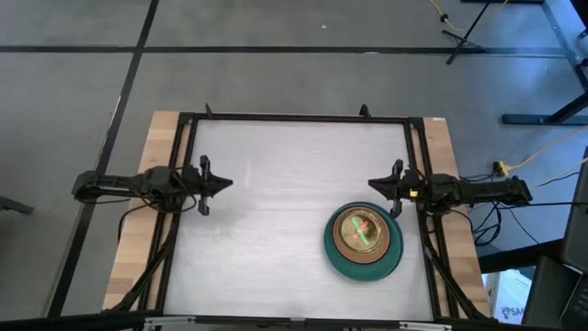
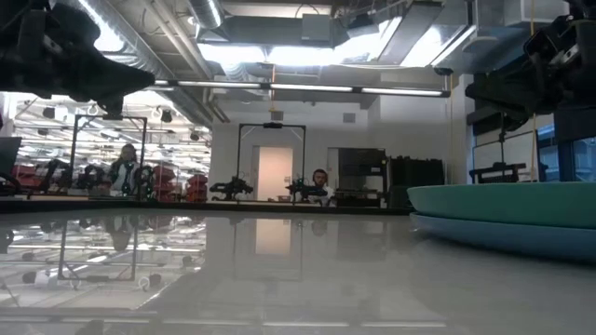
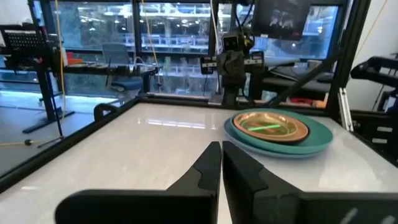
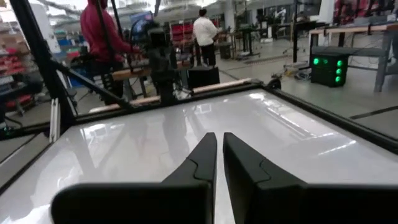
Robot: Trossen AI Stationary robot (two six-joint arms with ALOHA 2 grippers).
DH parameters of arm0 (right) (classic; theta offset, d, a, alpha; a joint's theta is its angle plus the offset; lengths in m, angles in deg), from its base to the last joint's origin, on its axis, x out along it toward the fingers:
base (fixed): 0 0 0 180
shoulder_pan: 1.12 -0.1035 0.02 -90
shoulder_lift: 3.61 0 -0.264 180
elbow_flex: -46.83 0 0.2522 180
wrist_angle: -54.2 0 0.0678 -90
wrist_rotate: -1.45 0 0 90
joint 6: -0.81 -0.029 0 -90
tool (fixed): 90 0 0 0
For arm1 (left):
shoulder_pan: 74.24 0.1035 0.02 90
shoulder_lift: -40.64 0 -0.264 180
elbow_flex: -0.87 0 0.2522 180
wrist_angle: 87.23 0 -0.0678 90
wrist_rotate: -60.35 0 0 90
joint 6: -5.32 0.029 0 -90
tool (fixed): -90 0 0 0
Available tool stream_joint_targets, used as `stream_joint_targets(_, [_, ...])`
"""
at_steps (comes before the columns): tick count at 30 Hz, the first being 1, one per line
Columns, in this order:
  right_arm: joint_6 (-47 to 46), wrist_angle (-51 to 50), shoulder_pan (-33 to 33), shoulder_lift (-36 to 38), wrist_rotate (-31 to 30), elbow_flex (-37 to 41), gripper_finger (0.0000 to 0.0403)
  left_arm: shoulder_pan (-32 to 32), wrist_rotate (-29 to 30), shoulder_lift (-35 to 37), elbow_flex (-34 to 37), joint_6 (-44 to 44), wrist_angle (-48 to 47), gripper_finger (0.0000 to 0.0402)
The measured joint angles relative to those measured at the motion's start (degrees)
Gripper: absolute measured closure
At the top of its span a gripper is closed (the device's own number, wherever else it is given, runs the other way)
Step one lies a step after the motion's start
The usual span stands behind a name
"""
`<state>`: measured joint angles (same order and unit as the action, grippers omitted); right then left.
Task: Stack plastic plates
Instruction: Return to Home Position
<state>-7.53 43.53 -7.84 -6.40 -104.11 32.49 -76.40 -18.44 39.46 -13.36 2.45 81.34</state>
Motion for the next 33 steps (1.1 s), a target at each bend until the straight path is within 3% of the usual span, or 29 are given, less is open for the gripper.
stream_joint_targets(33, [1.0,0.0,0.0,0.0,1.7,0.1,0.0379,0.0,-0.1,-0.3,0.0,0.3,0.0,0.0392])
